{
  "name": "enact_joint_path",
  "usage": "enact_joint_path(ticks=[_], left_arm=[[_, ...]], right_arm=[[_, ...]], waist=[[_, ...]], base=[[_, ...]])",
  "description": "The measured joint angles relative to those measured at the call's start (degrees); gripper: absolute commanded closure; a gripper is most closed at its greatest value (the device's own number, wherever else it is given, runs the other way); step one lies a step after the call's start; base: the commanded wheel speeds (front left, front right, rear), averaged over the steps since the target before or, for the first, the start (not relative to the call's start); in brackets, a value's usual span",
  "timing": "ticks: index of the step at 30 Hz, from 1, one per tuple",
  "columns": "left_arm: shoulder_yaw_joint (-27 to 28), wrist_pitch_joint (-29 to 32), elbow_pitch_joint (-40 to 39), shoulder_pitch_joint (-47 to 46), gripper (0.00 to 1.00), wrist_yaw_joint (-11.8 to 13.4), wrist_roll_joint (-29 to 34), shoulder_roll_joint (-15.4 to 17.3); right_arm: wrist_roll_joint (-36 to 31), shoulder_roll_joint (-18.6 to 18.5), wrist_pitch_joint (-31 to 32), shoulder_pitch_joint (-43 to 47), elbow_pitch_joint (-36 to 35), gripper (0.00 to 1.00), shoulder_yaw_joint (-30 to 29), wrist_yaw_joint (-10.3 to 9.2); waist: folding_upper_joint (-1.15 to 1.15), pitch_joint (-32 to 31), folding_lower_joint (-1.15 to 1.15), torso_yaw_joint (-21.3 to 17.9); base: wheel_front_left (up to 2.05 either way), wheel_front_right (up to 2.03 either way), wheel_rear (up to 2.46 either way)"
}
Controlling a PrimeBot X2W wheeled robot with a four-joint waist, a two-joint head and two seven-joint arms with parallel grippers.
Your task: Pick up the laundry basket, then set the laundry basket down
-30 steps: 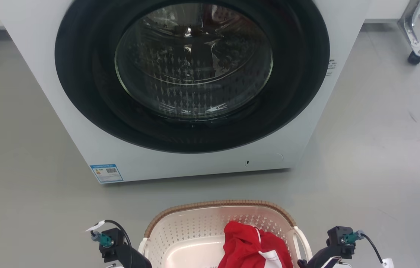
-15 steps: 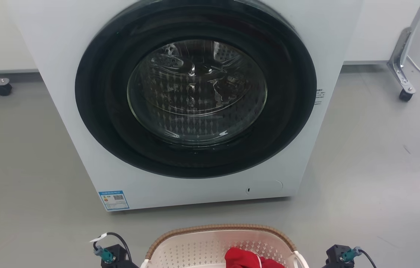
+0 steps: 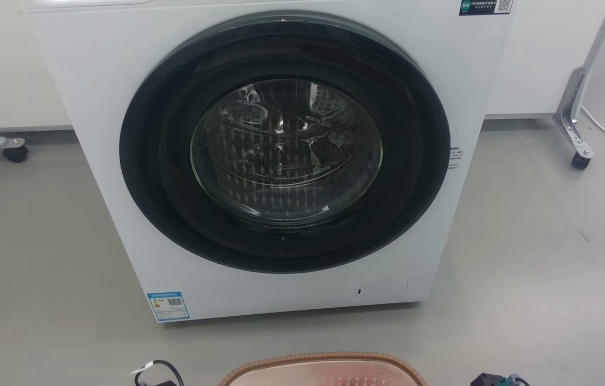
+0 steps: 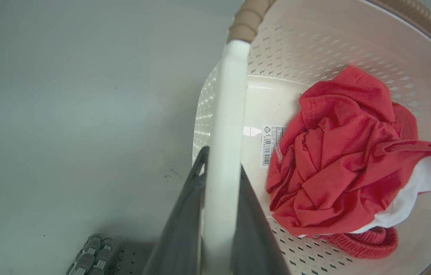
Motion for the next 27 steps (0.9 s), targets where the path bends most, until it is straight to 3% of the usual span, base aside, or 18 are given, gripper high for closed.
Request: enact_joint_path(ticks=[27], left_arm=[[-2.26, 0.91, -1.68, 1.72, 1.00, 1.52, -2.97, 0.43]], right_arm=[[1.82, -0.14, 1.52, 0.89, -0.26, 1.00, 0.75, -0.02]], waist=[[0.01, -0.57, 0.00, -0.13]], base=[[0.00, 0.00, 0.00]])
